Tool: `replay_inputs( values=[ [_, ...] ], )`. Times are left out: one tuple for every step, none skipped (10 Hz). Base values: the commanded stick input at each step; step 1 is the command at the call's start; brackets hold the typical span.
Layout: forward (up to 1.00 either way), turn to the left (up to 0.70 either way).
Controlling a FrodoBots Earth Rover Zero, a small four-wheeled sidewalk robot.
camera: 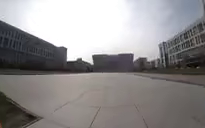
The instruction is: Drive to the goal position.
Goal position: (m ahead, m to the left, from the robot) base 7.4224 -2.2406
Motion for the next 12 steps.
replay_inputs(
  values=[
    [0.7, 0.0],
    [0.7, 0.0],
    [0.7, 0.0],
    [0.7, 0.0],
    [0.7, 0.0],
    [0.7, 0.0],
    [0.7, 0.0],
    [0.7, 0.0],
    [0.72, 0.0],
    [0.82, 0.0],
    [0.85, 0.0],
    [0.85, 0.0]
  ],
)
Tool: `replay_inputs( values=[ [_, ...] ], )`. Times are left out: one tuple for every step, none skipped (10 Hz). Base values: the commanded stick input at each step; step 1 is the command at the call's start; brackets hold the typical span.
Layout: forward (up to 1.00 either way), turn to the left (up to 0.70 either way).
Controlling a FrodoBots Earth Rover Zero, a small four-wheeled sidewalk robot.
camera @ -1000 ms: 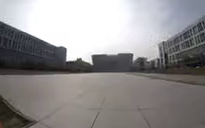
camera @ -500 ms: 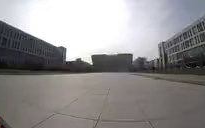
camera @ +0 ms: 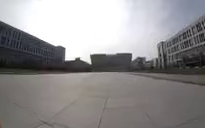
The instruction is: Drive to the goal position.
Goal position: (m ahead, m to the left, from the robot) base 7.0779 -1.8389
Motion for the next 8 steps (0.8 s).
replay_inputs(
  values=[
    [0.85, 0.0],
    [0.85, 0.0],
    [0.85, 0.0],
    [0.85, 0.0],
    [0.85, 0.0],
    [0.85, 0.0],
    [0.85, 0.0],
    [0.85, 0.0]
  ],
)
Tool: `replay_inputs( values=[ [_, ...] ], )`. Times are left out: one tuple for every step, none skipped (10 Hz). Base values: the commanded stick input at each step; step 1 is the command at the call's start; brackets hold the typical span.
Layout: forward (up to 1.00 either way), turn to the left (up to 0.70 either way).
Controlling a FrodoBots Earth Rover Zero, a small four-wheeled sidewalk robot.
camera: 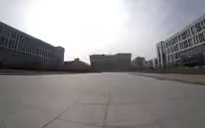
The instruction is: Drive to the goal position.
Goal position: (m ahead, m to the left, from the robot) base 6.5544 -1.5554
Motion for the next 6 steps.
replay_inputs(
  values=[
    [0.85, 0.0],
    [0.85, 0.0],
    [0.85, 0.0],
    [0.85, 0.0],
    [0.92, 0.0],
    [1.0, 0.0]
  ],
)
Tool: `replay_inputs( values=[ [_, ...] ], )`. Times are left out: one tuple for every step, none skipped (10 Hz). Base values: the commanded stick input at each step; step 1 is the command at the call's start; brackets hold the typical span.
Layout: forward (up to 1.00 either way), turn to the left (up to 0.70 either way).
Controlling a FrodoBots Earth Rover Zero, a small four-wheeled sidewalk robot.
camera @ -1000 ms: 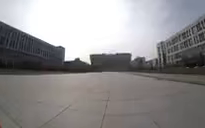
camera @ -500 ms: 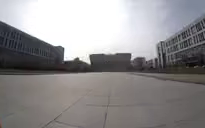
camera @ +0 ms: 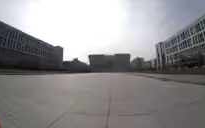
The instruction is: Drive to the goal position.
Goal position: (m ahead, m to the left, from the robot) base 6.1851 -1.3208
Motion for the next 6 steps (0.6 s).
replay_inputs(
  values=[
    [1.0, 0.0],
    [1.0, 0.0],
    [1.0, 0.0],
    [1.0, 0.0],
    [1.0, 0.0],
    [1.0, 0.0]
  ],
)
